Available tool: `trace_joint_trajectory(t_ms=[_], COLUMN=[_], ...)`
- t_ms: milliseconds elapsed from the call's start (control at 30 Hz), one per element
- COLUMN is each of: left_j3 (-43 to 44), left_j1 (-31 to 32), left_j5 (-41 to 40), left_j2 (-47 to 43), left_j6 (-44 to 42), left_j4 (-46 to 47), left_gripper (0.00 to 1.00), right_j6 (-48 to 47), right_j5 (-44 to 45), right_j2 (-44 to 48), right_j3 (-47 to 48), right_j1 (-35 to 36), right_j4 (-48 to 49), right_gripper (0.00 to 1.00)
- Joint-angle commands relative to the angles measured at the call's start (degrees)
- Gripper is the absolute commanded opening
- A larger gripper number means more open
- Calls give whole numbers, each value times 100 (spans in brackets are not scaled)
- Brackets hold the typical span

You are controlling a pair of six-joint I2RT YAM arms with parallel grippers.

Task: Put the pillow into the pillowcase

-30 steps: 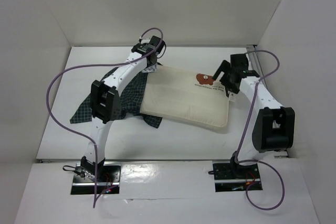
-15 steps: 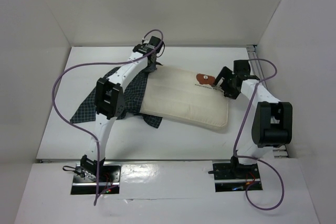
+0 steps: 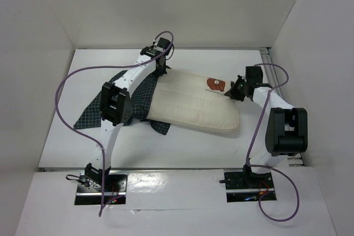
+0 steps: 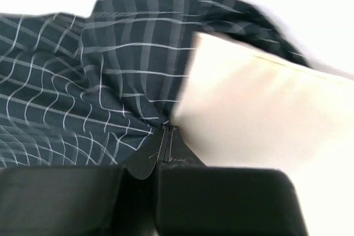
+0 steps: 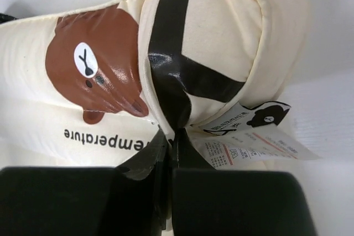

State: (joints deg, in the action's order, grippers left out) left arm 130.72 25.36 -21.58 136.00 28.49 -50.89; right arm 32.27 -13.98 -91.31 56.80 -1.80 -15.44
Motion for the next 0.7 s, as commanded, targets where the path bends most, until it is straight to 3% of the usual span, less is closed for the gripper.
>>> trace_joint_trajectory(t_ms=[0, 133, 400, 533, 667], left_j3=[59, 191, -230, -21, 542], left_j1=[362, 557, 962, 962, 962], left_j5=[593, 1532, 2993, 2608, 1984], left_j2=[-320, -452, -1189, -1322, -945], left_j6=[-335, -511, -573, -511, -511], left_j4=[369, 572, 572, 520, 54], left_gripper=[0, 0, 0, 0, 0], right_j6=[-2, -2, 226, 595, 841], right_j5=[-535, -405, -71, 140, 342], right_j2=[25, 253, 1597, 2475, 2854], right_j3=[-99, 156, 42, -343, -747], right_j1=[425, 1163, 1709, 2034, 2832], right_j4=[156, 68, -502, -565, -679], right_gripper=[0, 0, 0, 0, 0])
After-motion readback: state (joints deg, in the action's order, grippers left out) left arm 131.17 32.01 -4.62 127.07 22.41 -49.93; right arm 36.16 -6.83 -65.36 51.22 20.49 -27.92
